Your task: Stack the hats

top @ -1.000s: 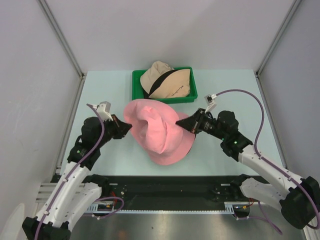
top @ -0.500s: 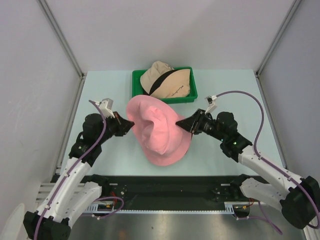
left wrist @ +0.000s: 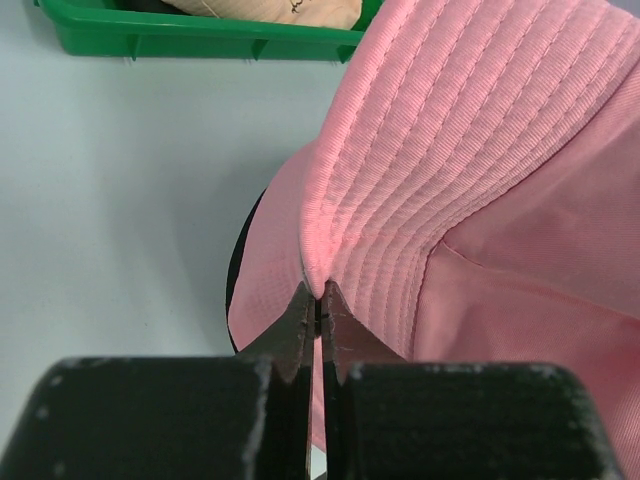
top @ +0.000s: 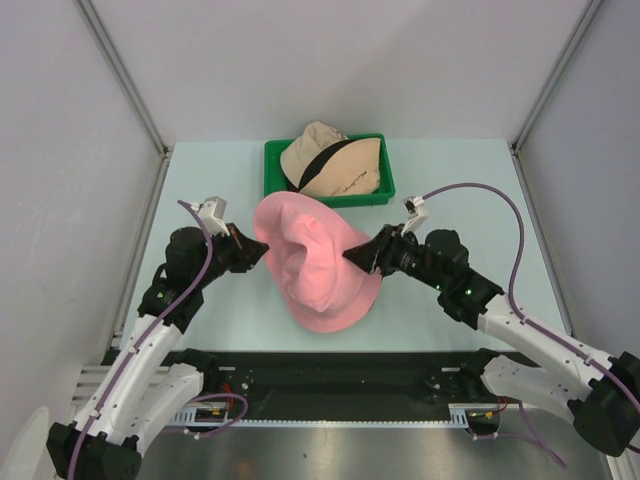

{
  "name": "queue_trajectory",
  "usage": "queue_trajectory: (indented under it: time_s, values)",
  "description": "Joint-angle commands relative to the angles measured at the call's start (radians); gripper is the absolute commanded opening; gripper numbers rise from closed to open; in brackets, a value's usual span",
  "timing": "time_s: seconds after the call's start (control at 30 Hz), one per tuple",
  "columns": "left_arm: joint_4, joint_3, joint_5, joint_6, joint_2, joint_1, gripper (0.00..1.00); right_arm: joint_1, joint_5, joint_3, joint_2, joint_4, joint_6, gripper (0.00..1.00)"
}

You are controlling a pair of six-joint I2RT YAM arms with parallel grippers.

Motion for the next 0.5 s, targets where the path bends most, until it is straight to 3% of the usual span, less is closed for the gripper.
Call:
queue_trajectory:
  time_s: [0.0,0.13,0.27,0.37,0.4,0.47]
  values:
    - [0.037,0.003,-0.001,0.007,-0.006,0.007,0.0,0.039,0.122,0.075,-0.049,-0.064,-0.082,0.58]
    - [0.031,0.0,-0.011,0.014,-0.003,0.007,0.0,0.071,0.168,0.085,-0.064,-0.074,-0.103,0.58]
    - [0.031,-0.003,-0.014,0.017,-0.004,0.007,0.0,0.082,0.17,0.085,-0.063,-0.071,-0.102,0.51]
    - [0.031,-0.004,-0.019,0.017,-0.004,0.007,0.0,0.085,0.176,0.082,-0.066,-0.061,-0.103,0.26]
    - [0.032,-0.004,-0.019,0.017,-0.003,0.007,0.0,0.086,0.176,0.076,-0.068,-0.058,-0.103,0.14]
    - [0.037,-0.006,-0.011,0.017,-0.001,0.007,0.0,0.086,0.173,0.073,-0.065,-0.047,-0.103,0.05]
